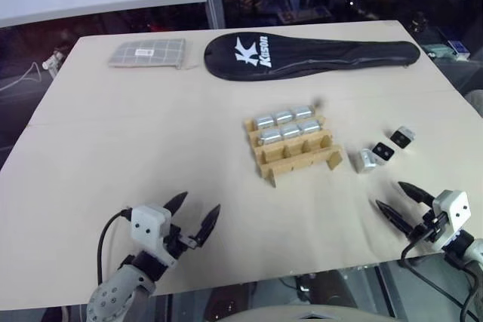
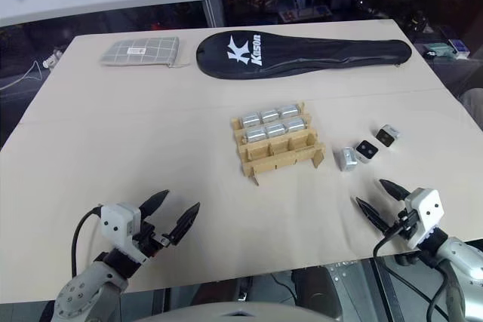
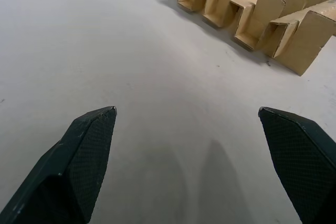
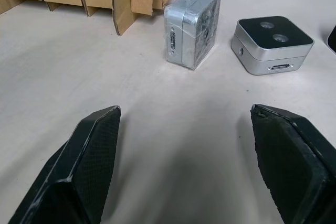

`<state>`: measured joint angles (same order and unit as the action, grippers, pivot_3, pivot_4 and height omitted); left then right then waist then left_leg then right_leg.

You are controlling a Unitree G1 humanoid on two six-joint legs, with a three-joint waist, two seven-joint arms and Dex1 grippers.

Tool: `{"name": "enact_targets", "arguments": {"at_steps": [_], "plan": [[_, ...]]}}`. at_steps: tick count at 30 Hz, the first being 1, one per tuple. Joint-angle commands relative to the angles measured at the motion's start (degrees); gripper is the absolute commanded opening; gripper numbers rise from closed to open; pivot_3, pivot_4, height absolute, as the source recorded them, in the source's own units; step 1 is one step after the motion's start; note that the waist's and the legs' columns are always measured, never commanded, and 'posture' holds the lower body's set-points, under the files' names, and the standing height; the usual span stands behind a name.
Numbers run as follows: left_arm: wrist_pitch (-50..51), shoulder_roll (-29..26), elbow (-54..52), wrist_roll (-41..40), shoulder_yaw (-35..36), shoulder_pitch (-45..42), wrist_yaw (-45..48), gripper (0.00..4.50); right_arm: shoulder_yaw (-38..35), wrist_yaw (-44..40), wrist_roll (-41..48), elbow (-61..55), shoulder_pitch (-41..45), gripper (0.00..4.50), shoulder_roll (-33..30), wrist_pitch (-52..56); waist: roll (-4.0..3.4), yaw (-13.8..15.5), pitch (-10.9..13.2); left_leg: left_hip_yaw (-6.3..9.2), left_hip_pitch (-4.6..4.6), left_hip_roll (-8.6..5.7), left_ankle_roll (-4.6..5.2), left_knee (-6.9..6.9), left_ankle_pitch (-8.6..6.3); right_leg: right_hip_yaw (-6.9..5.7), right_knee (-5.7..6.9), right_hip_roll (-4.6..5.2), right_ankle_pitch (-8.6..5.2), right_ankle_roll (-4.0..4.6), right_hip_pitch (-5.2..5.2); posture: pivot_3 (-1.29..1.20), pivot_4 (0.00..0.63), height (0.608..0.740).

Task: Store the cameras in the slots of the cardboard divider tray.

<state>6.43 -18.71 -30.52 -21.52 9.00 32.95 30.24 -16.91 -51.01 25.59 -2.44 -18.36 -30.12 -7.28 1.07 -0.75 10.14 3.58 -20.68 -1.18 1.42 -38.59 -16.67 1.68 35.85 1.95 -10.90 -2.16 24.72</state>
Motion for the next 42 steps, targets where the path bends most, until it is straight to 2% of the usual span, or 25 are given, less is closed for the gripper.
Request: {"name": "enact_targets", "arguments": {"at_steps": [1, 20, 27, 29, 33, 36, 39, 42], "plan": [[-1.7, 0.0, -2.1, -0.4, 0.1, 0.7, 0.4, 4.5, -1.8, -0.5, 0.8, -0.4, 0.2, 3.92, -0.5, -1.1, 0.0, 0.0, 0.0, 0.0, 0.0, 0.0, 0.0, 0.0, 0.0, 0.0, 0.0, 0.0, 0.0, 0.0, 0.0, 0.0, 0.15, 0.74], [-2.6, -0.4, -1.7, -1.0, 0.2, 1.3, 1.9, 4.5, -1.3, 0.5, 0.1, -0.4, 0.0, 3.92, 0.4, -2.2, 0.0, 0.0, 0.0, -0.02, 0.0, 0.0, 0.0, 0.0, 0.0, -0.01, 0.0, 0.0, 0.0, 0.0, 0.0, 0.0, 0.15, 0.74], [-2.4, -1.2, -1.5, -1.9, 1.0, 0.4, 2.9, 4.5, -1.8, -0.1, 0.0, 2.3, 3.3, 3.92, -1.3, -1.6, 0.0, 0.0, 0.0, -0.03, 0.01, 0.0, 0.0, 0.0, 0.0, 0.0, 0.0, -0.02, 0.0, 0.0, 0.0, 0.0, 0.15, 0.74], [-2.7, -3.5, -3.0, -6.1, 1.5, 0.9, 8.1, 4.5, -2.6, -0.5, -0.3, 5.6, 7.1, 3.92, -4.1, -0.2, 0.03, -0.1, 0.0, -0.04, 0.02, 0.0, 0.01, 0.0, 0.0, 0.01, 0.0, -0.02, 0.0, 0.0, 0.0, 0.0, 0.15, 0.74], [-1.0, -10.2, -3.3, -16.1, 6.9, -1.6, 16.8, 4.5, -2.1, -3.4, -0.9, 16.3, 19.8, 3.92, -11.8, 3.9, -0.15, -0.3, 0.2, -0.25, 0.01, 0.02, 0.02, -0.02, 0.01, 0.17, 0.01, -0.03, 0.0, 0.0, 0.0, 0.0, 0.15, 0.74], [1.1, -16.0, -2.2, -21.1, 10.8, -3.9, 22.5, 4.5, 0.5, -5.7, -4.1, 27.0, 31.7, 3.92, -16.7, 5.2, -0.36, -0.4, 0.2, -0.41, 0.09, 0.04, 0.04, -0.06, 0.02, 0.14, 0.05, -0.16, 0.01, 0.01, 0.01, 0.0, 0.15, 0.74], [4.2, -21.4, -3.3, -25.6, 13.8, -4.2, 27.8, 4.5, 5.1, -9.0, -8.8, 38.2, 43.4, 3.92, -19.7, 6.3, -0.23, -0.5, 0.2, -0.32, 0.2, 0.02, 0.03, -0.01, 0.02, 0.12, 0.06, -0.24, 0.1, 0.14, 0.0, 0.0, 0.15, 0.74], [5.8, -26.0, -4.0, -26.4, 16.1, -3.3, 32.8, 4.5, 9.3, -12.5, -13.0, 47.9, 53.7, 3.92, -20.9, 7.2, -0.26, -0.7, 0.3, -0.33, 0.09, 0.0, 0.03, 0.11, 0.01, 0.14, 0.04, -0.17, 0.23, 0.34, 0.16, 0.0, 0.15, 0.74]]}}
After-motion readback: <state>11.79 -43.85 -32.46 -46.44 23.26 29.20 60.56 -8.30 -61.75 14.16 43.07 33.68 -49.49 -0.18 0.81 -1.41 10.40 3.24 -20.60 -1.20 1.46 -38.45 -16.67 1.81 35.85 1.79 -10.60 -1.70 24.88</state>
